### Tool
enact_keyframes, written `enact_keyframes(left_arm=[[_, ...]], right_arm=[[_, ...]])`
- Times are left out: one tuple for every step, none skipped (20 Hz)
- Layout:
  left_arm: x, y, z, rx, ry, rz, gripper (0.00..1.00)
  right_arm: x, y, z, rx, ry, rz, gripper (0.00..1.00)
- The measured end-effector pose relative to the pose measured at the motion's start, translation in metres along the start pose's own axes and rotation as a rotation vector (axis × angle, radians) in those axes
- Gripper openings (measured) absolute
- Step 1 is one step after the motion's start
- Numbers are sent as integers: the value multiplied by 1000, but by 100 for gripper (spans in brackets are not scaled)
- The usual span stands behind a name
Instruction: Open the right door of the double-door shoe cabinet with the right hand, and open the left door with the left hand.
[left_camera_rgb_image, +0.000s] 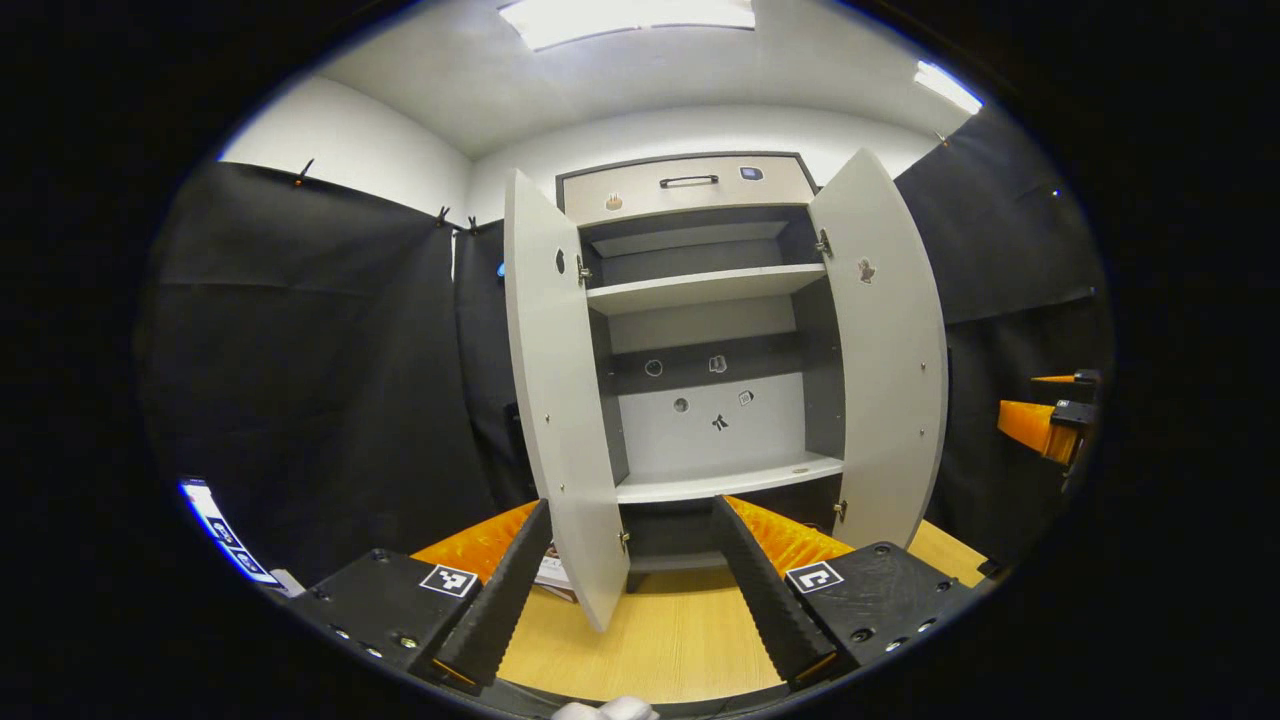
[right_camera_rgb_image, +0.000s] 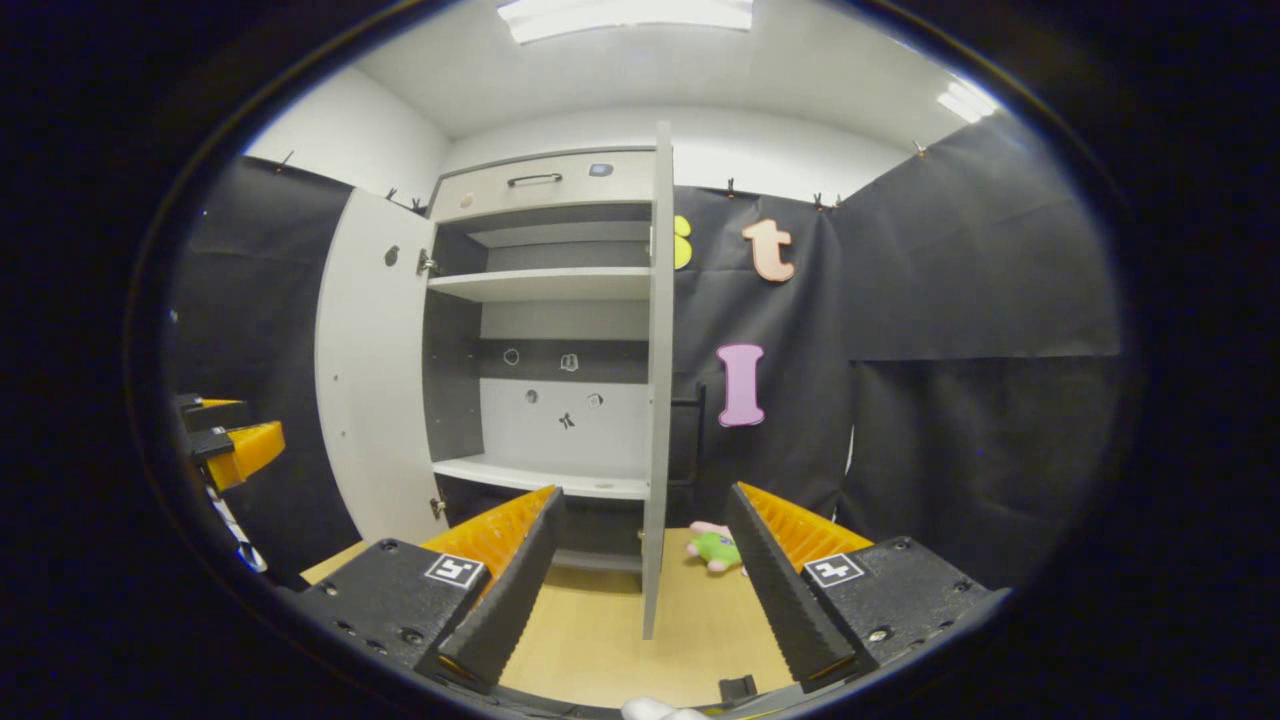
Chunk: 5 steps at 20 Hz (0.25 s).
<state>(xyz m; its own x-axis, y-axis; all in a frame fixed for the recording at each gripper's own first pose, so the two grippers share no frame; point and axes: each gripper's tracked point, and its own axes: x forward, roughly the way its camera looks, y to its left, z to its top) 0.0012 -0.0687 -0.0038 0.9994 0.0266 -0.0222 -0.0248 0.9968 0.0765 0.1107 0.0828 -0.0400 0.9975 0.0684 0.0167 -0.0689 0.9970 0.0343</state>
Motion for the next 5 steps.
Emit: enact_keyframes(left_arm=[[0, 2, 1, 2, -2, 2, 96], [1, 4, 0, 6, -2, 4, 96], [0, 3, 1, 6, -1, 2, 96], [1, 3, 1, 6, -3, 1, 96], [2, 4, 0, 6, -2, 1, 96]], right_arm=[[0, 1, 0, 1, 0, 5, 100], [0, 2, 0, 2, 0, 7, 99], [0, 3, -1, 4, 3, 12, 99], [-1, 4, -1, 7, 6, 17, 99], [-1, 6, -1, 11, 8, 22, 99]])
